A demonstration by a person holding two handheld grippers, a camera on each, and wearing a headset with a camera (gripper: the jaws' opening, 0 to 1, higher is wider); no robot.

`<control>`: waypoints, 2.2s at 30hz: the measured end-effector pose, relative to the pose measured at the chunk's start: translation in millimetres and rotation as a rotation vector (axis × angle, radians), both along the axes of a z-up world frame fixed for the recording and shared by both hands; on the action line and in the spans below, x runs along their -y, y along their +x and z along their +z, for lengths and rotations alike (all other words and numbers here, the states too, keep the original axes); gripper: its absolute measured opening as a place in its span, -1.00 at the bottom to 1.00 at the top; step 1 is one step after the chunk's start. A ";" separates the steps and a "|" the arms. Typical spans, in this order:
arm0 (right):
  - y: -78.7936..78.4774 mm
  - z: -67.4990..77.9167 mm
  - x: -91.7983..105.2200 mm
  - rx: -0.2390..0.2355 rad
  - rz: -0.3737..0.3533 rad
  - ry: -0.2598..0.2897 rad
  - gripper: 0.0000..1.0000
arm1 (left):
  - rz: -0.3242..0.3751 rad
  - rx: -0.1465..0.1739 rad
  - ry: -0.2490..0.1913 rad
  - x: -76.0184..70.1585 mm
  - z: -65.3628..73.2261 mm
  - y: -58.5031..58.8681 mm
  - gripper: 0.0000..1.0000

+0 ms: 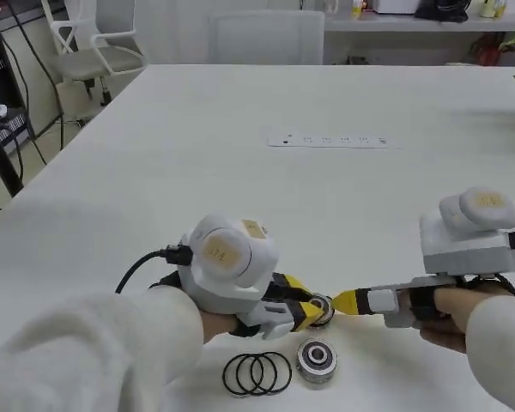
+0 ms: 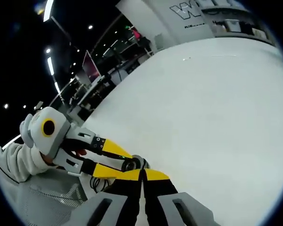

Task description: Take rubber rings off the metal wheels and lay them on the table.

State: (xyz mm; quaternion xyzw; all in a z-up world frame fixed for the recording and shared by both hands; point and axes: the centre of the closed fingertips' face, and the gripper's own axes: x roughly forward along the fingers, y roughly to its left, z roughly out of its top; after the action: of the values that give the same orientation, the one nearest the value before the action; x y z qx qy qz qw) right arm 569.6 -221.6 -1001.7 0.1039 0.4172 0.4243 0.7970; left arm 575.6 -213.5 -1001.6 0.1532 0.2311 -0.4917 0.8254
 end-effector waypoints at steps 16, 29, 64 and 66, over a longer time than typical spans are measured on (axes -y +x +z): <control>0.6 -0.4 -3.4 -0.004 0.037 -0.025 -1.00 | 0.002 0.013 -0.020 -0.9 0.6 0.4 -0.72; 1.0 -0.6 -6.0 -0.003 0.060 -0.017 -1.00 | 0.011 0.017 -0.024 -1.7 0.2 2.7 -0.71; -0.7 4.7 -11.6 0.033 0.094 -0.018 -1.00 | 0.010 0.020 -0.026 -2.1 0.0 2.8 -0.71; -0.7 5.2 -12.2 0.033 0.096 -0.015 -1.00 | 0.010 0.020 -0.026 -2.1 0.0 2.9 -0.71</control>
State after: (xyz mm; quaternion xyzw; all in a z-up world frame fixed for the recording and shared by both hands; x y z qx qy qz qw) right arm 568.9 -209.4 -996.5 0.0708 0.4118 0.4605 0.7832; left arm 578.5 -211.4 -1001.6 0.1461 0.2173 -0.4891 0.8320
